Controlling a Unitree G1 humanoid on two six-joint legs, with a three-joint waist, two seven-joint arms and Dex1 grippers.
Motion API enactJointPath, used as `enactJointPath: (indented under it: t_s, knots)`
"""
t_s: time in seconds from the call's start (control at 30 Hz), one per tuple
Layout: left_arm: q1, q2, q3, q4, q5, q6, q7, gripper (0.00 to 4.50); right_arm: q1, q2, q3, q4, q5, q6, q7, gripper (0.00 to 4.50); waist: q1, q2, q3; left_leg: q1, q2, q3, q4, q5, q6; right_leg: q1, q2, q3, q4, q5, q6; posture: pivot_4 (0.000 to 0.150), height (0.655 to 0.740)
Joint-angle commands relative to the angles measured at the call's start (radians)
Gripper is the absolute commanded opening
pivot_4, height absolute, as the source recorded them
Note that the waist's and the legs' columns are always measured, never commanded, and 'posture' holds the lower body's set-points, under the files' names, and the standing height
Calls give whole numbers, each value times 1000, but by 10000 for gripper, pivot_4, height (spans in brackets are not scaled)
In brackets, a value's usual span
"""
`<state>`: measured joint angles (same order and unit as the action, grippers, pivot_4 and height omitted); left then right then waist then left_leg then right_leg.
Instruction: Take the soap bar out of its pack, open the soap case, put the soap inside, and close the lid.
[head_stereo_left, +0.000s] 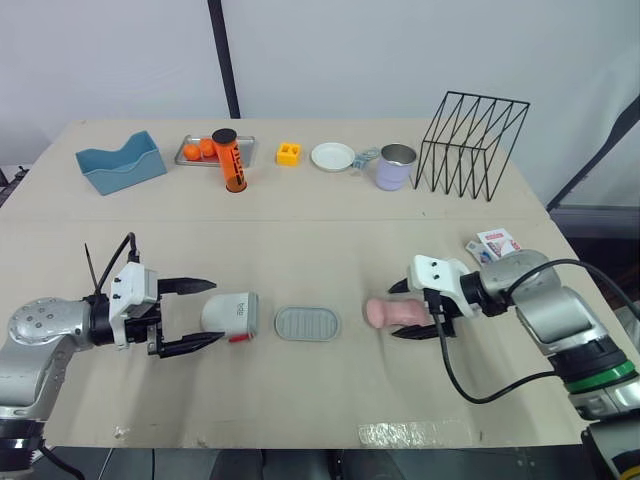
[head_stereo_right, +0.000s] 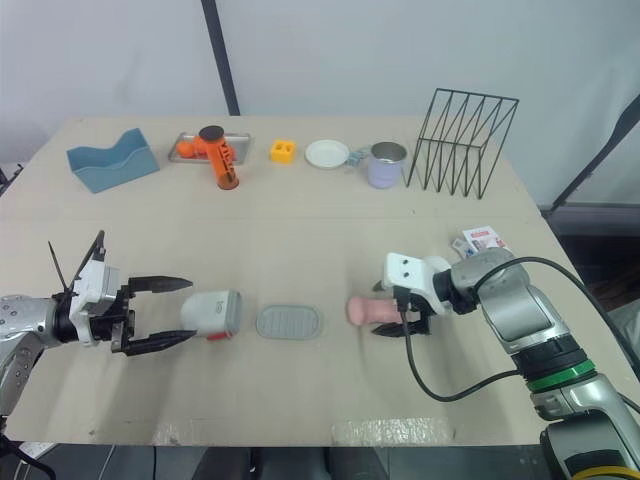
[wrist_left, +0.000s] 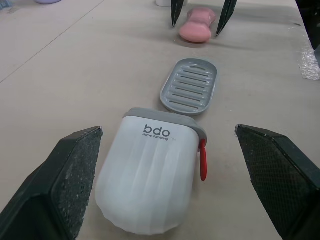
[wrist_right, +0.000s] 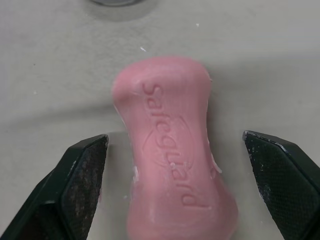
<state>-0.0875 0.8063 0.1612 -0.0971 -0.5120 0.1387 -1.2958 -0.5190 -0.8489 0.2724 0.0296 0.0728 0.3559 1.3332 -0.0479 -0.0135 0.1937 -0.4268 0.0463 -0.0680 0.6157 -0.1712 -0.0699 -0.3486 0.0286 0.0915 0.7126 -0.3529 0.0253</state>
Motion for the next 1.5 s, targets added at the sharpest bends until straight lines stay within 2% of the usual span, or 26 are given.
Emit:
enactJointPath:
  t_s: [0.03, 0.7, 0.73, 0.77, 0.8, 0.87, 0.9, 0.93, 1.27, 1.5]
  knots:
    - [-8, 3, 15, -40, -23, 9, 4, 44928, -9, -5, -8, -51, 9, 18, 2, 45000, 0, 0, 0, 0, 0, 0, 0, 0, 0, 0, 0, 0, 0, 0, 0, 1500, 7400]
    - [-10, 8, 10, -57, -24, -4, -49, 44928, 4, -5, 4, -63, -22, 51, -18, 45000, 0, 0, 0, 0, 0, 0, 0, 0, 0, -1, 0, 0, 0, 0, 0, 1500, 7400]
    - [-10, 8, 9, -59, -23, -3, -48, 45000, 4, -4, 5, -66, -22, 53, -19, 39256, 0, 0, 0, 0, 0, 0, 0, 0, 0, -1, 0, 0, 0, 0, 0, 1500, 7400]
    - [-10, 7, 8, -62, -24, -1, -48, 45000, 5, -3, 6, -69, -21, 58, -19, 36988, 0, 0, 0, 0, 0, 0, 0, 0, 0, -1, 0, 0, 0, 0, 0, 1500, 7400]
    - [-10, 7, 7, -63, -24, 1, -46, 45000, 5, -3, 7, -70, -20, 60, -19, 31106, 0, 0, 0, 0, 0, 0, 0, 0, 0, -1, 0, 0, 0, 0, 0, 1500, 7400]
    - [-9, 6, 6, -65, -25, 3, -45, 45000, 7, -4, 7, -71, -18, 60, -19, 24491, 0, 0, 0, 0, 0, 0, 0, 0, 0, -1, 0, 0, 0, 0, 0, 1500, 7400]
    - [-9, 5, 6, -66, -25, 3, -44, 45000, 7, -6, 7, -72, -18, 60, -19, 18703, 0, 0, 0, 0, 0, 0, 0, 0, 0, -1, 0, 0, 0, 0, 0, 1500, 7400]
    - [-9, 5, 5, -66, -25, 3, -43, 45000, 8, -7, 7, -72, -18, 60, -19, 16997, 0, 0, 0, 0, 0, 0, 0, 0, 0, 0, 0, 0, 0, 0, 0, 1500, 7400]
    - [-12, 6, 7, -43, -16, -9, -47, 45000, -11, -17, 6, -77, -8, 52, 7, 16552, 0, 0, 0, 0, 0, 0, 0, 0, 0, 0, 0, 0, 0, 0, 0, 1500, 7400]
    - [-4, 17, 17, -7, 1, -43, -60, 45000, -111, 15, -2, -178, 62, 184, 47, 16552, -3, 0, 0, -2, 1, 1, 0, 0, 0, -3, 1, 1, 1, 0, 0, 1500, 7400]
